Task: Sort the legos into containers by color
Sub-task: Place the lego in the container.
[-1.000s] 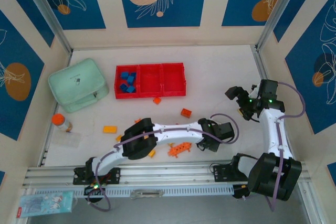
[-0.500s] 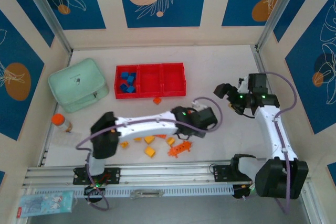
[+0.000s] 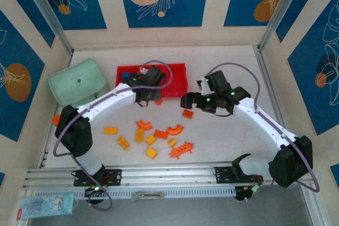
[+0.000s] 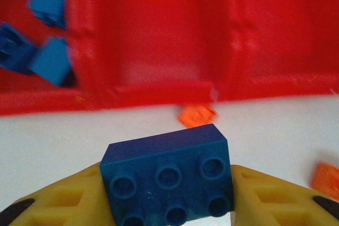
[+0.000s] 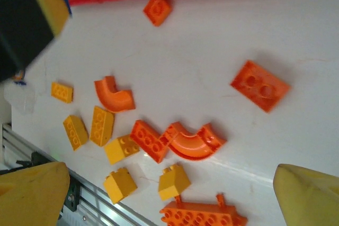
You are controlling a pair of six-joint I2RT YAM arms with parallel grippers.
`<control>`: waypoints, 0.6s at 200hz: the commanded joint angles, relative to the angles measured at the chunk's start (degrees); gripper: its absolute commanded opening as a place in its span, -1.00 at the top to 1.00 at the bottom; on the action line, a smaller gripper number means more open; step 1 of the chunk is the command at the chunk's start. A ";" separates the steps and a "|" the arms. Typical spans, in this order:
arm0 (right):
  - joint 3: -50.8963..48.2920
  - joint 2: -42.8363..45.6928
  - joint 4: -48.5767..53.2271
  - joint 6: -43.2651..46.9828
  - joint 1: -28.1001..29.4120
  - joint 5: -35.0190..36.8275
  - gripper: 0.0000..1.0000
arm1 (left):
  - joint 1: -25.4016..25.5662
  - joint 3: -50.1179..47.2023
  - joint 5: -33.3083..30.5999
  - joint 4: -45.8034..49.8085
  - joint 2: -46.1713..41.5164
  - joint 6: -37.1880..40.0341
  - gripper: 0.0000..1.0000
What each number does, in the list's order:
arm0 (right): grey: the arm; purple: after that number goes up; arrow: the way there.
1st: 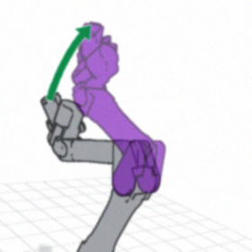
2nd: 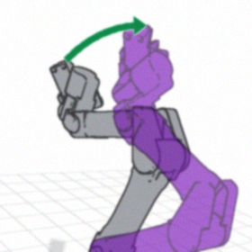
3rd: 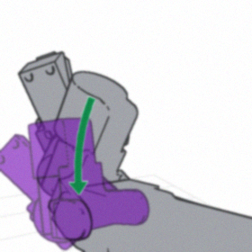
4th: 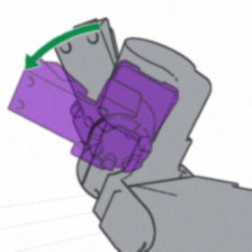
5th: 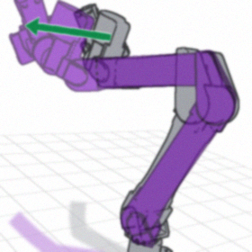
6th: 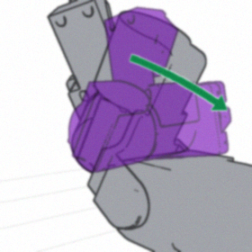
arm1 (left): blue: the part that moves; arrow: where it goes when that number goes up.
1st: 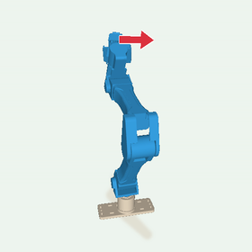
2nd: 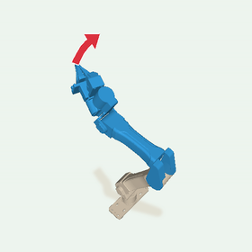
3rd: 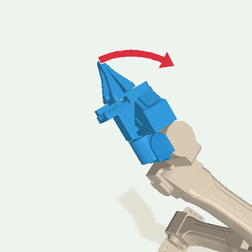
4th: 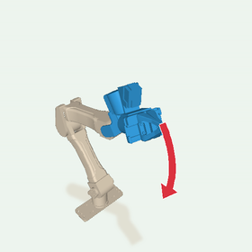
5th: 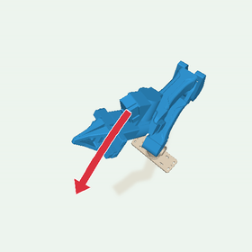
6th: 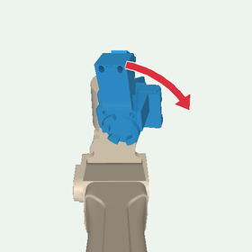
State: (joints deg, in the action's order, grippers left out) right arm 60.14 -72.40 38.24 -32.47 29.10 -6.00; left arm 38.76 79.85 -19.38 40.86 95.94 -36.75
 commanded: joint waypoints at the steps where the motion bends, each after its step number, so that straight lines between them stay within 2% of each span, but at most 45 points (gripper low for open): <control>1: 2.50 -2.46 -4.81 -0.75 4.42 2.78 -0.98 | -7.17 0.01 1.64 -1.56 -0.43 4.69 0.04; 28: 4.02 -5.91 -8.66 -0.36 8.89 4.19 -0.98 | -15.04 2.99 4.57 -3.29 4.32 6.21 0.03; 54: 5.59 -8.54 -9.36 -0.49 10.70 4.58 -0.98 | -19.80 7.01 5.75 -4.42 10.36 7.53 0.02; 87: 5.15 -8.68 -8.43 -0.34 10.76 4.95 -0.98 | -22.64 11.81 7.03 -3.34 16.20 8.39 -0.14; 120: 4.51 -7.76 -8.19 -0.32 10.45 5.84 -0.98 | -23.38 12.69 8.52 -4.21 15.72 9.13 -0.35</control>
State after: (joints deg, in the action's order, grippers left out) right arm 64.25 -81.14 29.98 -32.60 39.72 -1.41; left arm 15.94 89.91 -12.84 36.84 112.68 -29.19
